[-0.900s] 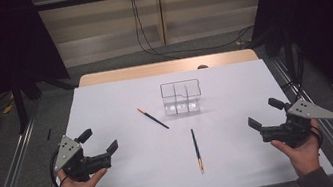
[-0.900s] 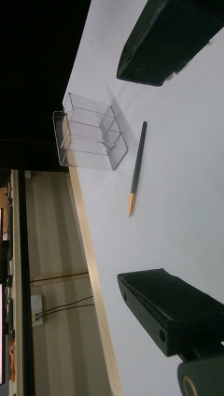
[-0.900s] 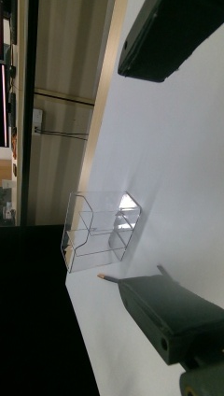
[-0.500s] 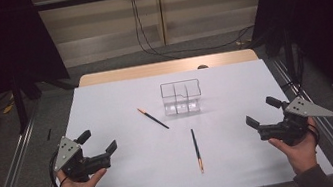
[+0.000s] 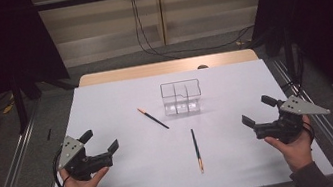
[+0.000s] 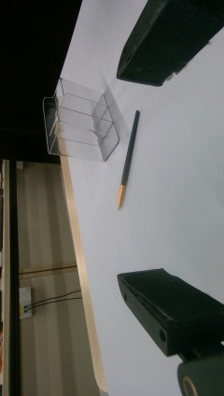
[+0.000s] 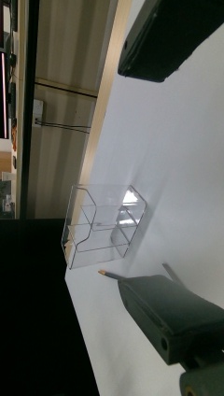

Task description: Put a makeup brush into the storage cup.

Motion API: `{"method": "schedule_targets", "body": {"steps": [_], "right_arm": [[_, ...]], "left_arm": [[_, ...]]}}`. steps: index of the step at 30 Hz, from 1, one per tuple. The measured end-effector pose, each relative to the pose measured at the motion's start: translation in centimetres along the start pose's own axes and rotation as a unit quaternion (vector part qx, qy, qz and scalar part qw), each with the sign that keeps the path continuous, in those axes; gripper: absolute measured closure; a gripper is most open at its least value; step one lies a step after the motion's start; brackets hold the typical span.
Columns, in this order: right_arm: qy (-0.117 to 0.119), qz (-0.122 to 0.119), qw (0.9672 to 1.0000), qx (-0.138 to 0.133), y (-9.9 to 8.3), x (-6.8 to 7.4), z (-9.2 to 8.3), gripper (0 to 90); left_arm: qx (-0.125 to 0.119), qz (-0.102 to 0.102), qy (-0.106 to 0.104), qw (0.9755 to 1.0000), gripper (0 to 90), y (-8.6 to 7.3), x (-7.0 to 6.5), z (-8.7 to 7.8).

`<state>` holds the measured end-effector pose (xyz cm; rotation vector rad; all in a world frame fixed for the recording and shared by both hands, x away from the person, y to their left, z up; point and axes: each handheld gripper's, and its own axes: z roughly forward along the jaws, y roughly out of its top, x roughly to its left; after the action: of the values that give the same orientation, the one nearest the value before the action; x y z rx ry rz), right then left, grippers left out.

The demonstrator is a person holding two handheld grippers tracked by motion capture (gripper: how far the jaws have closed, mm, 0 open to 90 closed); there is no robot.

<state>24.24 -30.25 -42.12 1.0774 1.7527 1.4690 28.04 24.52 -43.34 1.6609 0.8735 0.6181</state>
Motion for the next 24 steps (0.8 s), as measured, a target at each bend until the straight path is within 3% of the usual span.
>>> {"method": "schedule_targets", "body": {"steps": [8, 24], "right_arm": [[0.001, -0.009, 1.0, 0.003, 0.0, 0.2, -0.2, 0.1], [-0.008, 0.0, 1.0, 0.001, -0.1, 0.2, -0.8, 0.1]], "left_arm": [[-0.005, -0.001, 0.0, 1.0, 3.8, 0.4, -0.4, 0.2], [-0.002, -0.001, 0.003, 1.0, 3.8, 1.1, -1.0, 1.4]]}}
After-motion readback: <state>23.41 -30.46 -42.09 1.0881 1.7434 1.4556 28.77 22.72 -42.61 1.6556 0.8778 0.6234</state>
